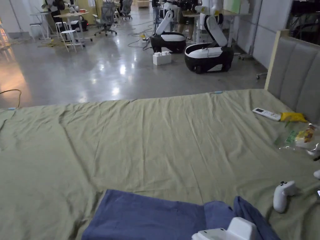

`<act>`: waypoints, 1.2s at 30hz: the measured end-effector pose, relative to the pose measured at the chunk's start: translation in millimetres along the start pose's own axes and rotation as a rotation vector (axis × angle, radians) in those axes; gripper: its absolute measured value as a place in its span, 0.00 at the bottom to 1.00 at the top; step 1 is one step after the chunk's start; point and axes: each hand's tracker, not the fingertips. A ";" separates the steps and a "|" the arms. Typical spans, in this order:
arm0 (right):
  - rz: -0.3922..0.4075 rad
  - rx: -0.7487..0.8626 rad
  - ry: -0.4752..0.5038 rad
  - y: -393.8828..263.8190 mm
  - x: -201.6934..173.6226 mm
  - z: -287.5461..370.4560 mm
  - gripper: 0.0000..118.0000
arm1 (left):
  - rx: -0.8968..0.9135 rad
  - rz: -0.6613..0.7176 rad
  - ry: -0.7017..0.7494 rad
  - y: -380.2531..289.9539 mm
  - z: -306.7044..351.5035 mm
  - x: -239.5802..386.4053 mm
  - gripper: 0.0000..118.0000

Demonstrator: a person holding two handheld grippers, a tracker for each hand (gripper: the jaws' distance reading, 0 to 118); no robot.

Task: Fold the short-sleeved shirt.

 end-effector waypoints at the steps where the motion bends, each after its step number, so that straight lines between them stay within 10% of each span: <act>1: 0.013 0.012 0.030 4.3 -5.0 -2.2 0.00 | 0.059 -0.002 0.026 6.4 29.0 -9.5 0.65; 13: 0.181 0.176 0.231 50.0 -76.6 -7.4 0.00 | 0.584 0.040 0.699 -44.8 361.6 -28.8 0.68; 15: 0.221 0.199 0.250 53.5 -86.0 1.8 0.00 | 0.616 0.043 0.807 -55.2 382.6 -19.5 0.49; 16: 0.243 0.209 0.248 54.1 -89.1 5.4 0.00 | 0.621 0.042 0.840 -57.3 389.0 -16.3 0.20; 19: 0.304 0.248 0.232 52.5 -97.5 17.0 0.00 | 0.599 0.059 0.929 -63.5 404.4 -6.7 0.04; 36: 0.274 0.254 0.232 50.7 -97.9 29.0 0.00 | 0.596 0.022 0.879 -76.1 414.6 21.0 0.02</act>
